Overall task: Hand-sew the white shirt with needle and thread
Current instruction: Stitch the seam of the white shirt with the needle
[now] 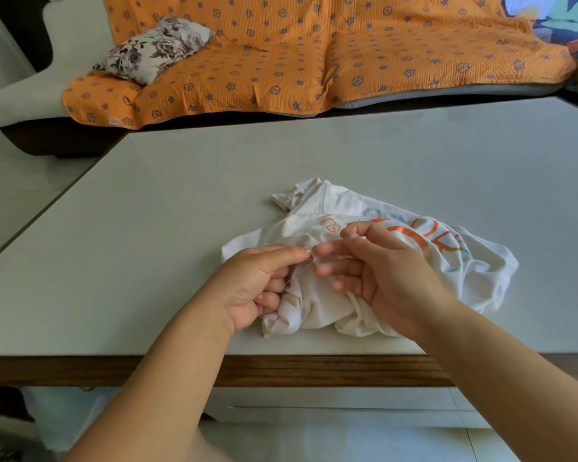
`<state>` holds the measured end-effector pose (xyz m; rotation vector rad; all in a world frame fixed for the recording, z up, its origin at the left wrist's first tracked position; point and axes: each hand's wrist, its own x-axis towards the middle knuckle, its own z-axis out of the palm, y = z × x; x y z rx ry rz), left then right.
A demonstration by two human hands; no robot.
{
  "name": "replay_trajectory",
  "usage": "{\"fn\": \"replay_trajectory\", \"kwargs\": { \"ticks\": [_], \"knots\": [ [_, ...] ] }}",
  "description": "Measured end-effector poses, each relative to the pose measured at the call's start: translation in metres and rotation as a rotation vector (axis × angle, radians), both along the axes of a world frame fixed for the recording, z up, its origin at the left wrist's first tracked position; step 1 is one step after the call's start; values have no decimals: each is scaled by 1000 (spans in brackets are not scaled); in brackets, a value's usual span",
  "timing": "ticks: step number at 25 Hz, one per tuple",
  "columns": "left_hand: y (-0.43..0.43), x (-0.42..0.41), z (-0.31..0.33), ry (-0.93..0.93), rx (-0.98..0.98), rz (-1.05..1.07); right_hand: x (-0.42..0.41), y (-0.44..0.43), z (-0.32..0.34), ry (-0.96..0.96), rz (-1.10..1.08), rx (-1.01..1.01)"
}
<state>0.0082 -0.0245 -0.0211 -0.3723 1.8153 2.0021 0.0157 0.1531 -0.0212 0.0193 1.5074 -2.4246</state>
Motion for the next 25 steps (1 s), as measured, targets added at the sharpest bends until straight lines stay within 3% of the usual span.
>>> {"fn": "replay_trajectory", "kwargs": {
  "ticks": [4,14,25],
  "knots": [
    [0,0,-3,35,-35,-31,-1,1,-3,-47,24,-98],
    [-1,1,-3,171,-257,-139,-3,0,-5,-63,20,-106],
    [-3,-3,-4,121,-135,-123,-3,9,-3,-87,-5,-105]
  ]
}}
